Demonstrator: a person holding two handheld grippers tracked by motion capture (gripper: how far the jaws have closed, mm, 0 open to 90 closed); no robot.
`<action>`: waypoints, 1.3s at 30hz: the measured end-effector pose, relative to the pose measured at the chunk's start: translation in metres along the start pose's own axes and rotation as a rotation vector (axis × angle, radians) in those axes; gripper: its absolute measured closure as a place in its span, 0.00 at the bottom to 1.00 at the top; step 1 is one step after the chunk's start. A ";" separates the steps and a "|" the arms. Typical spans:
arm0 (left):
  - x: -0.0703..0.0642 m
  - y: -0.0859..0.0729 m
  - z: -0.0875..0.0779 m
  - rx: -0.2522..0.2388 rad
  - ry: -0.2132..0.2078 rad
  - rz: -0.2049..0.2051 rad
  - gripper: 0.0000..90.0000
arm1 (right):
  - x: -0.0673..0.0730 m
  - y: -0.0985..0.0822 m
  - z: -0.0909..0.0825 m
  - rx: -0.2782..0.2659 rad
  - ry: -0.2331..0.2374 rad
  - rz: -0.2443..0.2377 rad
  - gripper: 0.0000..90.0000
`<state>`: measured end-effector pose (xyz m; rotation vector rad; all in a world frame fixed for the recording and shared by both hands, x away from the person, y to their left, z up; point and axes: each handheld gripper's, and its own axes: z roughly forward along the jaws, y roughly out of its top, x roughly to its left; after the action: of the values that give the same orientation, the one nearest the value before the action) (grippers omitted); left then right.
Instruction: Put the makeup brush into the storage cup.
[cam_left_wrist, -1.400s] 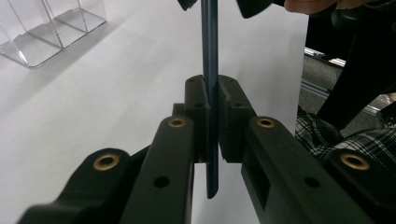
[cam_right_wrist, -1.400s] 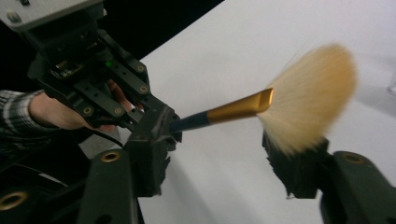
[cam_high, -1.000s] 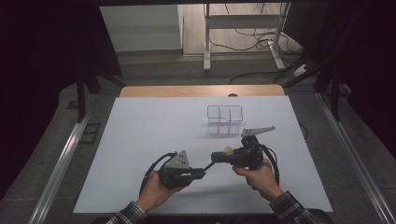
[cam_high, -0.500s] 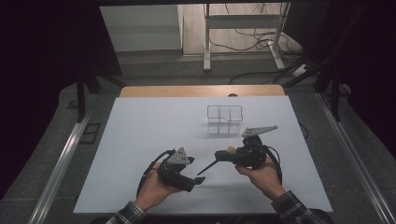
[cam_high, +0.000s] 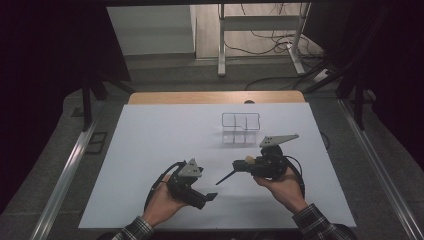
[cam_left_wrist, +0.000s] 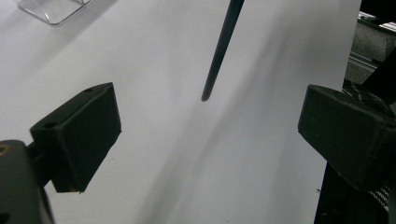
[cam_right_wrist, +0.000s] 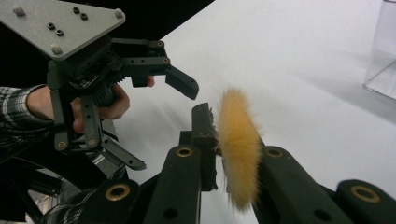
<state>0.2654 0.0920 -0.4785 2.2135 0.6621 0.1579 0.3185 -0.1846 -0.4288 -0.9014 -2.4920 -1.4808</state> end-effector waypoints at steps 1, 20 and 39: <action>0.000 0.000 -0.001 0.000 0.001 0.001 0.07 | 0.000 0.000 0.000 0.000 0.000 0.000 0.94; 0.005 -0.014 -0.021 0.021 0.059 -0.008 0.03 | -0.002 -0.001 -0.013 -0.010 -0.100 -0.060 0.93; 0.010 -0.033 -0.039 0.022 0.100 -0.041 0.02 | -0.011 -0.003 -0.024 -0.021 -0.160 -0.061 0.93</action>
<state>0.2480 0.1409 -0.4778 2.2222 0.7666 0.2432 0.3212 -0.2109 -0.4230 -0.9930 -2.6433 -1.5120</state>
